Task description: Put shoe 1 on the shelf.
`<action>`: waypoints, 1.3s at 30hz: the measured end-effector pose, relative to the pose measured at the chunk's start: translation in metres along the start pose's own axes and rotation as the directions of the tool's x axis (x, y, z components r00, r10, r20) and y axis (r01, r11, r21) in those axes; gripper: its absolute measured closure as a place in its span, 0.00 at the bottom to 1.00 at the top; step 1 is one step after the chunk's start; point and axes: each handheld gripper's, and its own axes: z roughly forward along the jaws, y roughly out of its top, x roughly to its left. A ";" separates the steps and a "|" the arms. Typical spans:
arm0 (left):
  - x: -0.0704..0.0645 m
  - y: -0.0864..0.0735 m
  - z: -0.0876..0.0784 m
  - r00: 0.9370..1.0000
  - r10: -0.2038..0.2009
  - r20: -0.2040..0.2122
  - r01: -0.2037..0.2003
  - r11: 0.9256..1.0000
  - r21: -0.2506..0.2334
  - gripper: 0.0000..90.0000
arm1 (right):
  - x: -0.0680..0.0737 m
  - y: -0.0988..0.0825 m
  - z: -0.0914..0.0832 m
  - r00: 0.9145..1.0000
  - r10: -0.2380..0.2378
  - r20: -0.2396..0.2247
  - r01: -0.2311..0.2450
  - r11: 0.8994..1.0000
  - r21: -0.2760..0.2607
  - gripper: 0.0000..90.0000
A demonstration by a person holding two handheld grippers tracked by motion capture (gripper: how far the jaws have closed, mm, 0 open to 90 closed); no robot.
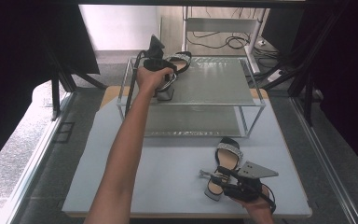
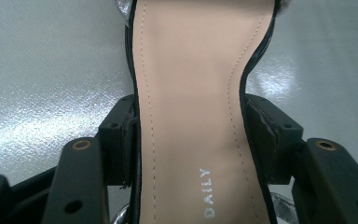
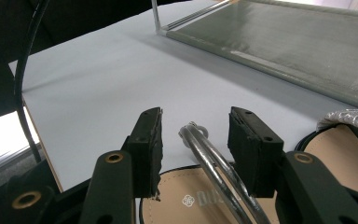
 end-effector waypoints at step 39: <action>0.003 -0.082 -0.109 0.915 0.312 0.256 -0.254 0.938 -0.236 0.30 | 0.006 0.001 -0.004 1.000 0.009 -0.013 -0.009 1.000 -0.014 0.59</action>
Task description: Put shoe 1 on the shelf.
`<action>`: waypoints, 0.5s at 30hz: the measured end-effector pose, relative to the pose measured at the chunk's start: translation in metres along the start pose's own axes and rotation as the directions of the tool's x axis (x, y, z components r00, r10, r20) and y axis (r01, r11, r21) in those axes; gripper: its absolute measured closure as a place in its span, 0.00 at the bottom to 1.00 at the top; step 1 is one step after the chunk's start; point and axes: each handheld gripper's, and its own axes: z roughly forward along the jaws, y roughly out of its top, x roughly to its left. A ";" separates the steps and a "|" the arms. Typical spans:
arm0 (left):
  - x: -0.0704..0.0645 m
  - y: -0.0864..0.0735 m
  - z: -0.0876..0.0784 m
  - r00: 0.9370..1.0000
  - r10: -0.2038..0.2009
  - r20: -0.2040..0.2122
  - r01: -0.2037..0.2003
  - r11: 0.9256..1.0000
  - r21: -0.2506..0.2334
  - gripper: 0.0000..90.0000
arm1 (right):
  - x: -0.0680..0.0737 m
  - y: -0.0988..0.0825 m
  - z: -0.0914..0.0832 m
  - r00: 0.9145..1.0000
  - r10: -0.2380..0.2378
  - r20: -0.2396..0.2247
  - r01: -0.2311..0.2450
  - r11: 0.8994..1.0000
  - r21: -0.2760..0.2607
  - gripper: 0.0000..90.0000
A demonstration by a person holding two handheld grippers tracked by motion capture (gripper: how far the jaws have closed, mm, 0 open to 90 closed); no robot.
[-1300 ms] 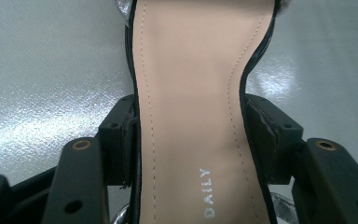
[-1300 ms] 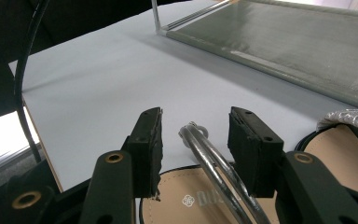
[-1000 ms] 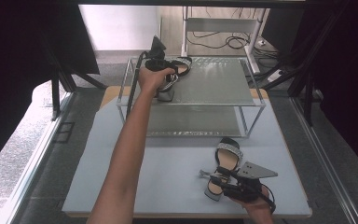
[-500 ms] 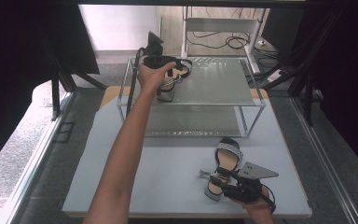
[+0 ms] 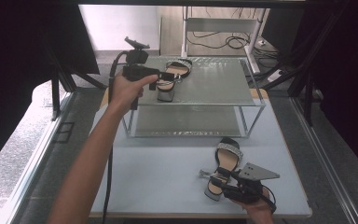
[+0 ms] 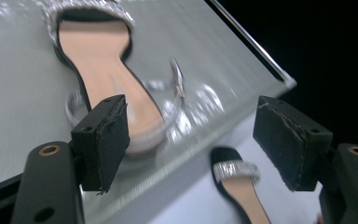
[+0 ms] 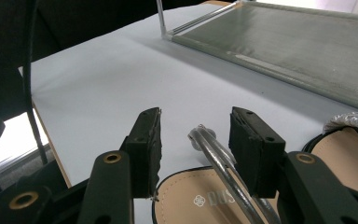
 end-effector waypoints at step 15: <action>-0.007 -0.097 -0.024 0.990 0.139 -0.011 -0.139 0.990 -0.016 0.35 | 0.002 -0.002 0.003 1.000 -0.012 0.007 0.012 1.000 0.015 0.61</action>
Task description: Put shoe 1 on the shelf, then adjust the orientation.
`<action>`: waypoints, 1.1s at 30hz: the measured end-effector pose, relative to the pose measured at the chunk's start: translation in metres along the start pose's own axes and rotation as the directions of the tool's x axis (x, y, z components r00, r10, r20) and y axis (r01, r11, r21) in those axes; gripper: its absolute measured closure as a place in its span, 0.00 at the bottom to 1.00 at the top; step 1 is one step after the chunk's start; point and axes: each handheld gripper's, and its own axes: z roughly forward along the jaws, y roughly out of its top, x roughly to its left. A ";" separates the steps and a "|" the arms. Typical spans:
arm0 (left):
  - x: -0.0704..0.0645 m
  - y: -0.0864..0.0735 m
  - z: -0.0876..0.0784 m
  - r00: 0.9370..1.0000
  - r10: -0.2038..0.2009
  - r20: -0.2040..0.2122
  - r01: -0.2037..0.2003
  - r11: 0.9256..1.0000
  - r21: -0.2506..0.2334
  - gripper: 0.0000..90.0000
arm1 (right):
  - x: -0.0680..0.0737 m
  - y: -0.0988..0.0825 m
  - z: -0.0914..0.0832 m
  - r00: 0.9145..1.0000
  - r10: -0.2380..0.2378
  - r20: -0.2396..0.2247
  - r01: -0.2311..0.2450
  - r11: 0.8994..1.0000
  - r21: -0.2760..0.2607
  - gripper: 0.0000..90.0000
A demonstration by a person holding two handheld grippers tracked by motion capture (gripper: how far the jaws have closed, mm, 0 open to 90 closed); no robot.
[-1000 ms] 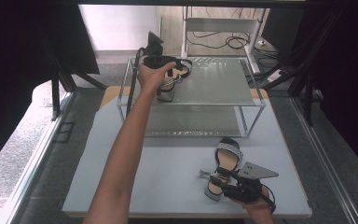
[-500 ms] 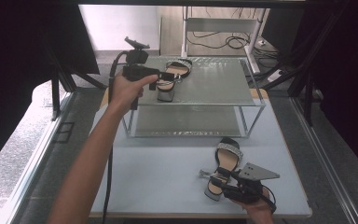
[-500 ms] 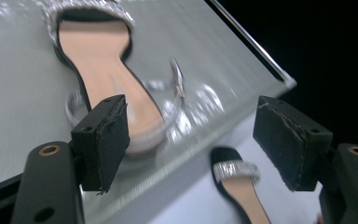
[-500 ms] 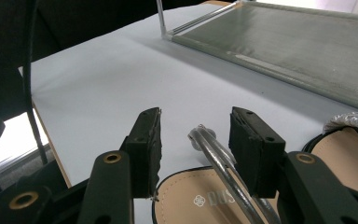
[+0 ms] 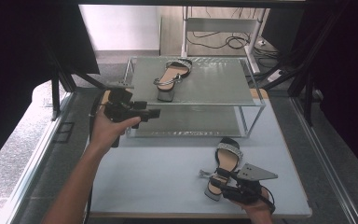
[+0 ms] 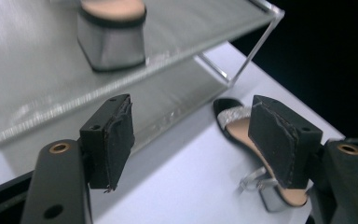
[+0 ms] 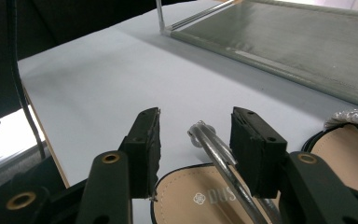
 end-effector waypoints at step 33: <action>0.005 -0.135 0.049 1.000 -0.017 -0.022 0.020 0.994 0.112 0.36 | 0.034 -0.012 0.020 0.985 -0.173 0.001 0.165 0.939 0.300 1.00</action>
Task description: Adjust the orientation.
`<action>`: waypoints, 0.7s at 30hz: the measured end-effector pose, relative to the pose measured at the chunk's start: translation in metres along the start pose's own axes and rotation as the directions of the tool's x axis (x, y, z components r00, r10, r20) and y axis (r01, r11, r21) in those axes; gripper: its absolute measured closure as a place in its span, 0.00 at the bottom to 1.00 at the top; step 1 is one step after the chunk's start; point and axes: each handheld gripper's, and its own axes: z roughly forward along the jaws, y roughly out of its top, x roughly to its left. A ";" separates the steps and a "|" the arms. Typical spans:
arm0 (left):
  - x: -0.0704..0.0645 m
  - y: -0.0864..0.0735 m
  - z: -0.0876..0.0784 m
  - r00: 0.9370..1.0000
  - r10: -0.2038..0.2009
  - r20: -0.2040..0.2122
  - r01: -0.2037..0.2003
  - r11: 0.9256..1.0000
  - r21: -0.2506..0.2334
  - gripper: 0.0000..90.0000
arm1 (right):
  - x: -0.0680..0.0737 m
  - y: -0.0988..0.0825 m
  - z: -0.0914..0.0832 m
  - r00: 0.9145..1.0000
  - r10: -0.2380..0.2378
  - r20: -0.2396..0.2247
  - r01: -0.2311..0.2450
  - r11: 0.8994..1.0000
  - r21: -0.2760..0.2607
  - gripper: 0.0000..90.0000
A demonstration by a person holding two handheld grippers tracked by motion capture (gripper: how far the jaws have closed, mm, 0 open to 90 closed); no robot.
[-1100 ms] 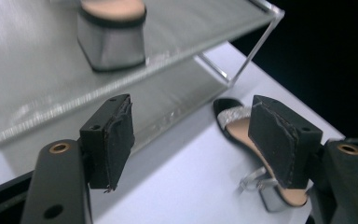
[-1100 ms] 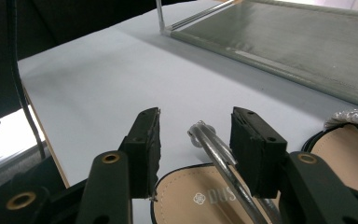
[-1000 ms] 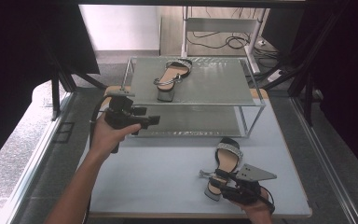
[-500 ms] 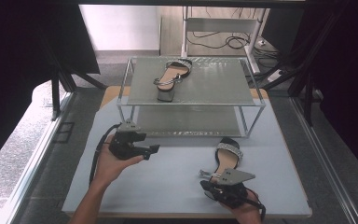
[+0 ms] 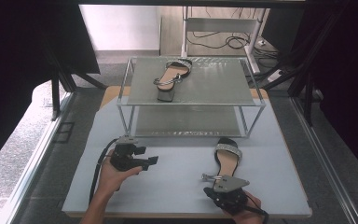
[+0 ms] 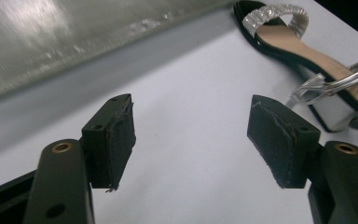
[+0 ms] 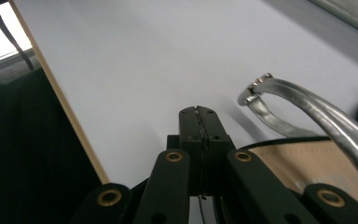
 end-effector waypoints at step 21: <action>0.000 -0.020 0.003 0.999 -0.035 0.012 0.035 0.999 0.028 0.36 | -0.047 -0.067 -0.080 0.976 0.188 0.113 -0.176 0.978 -0.110 0.90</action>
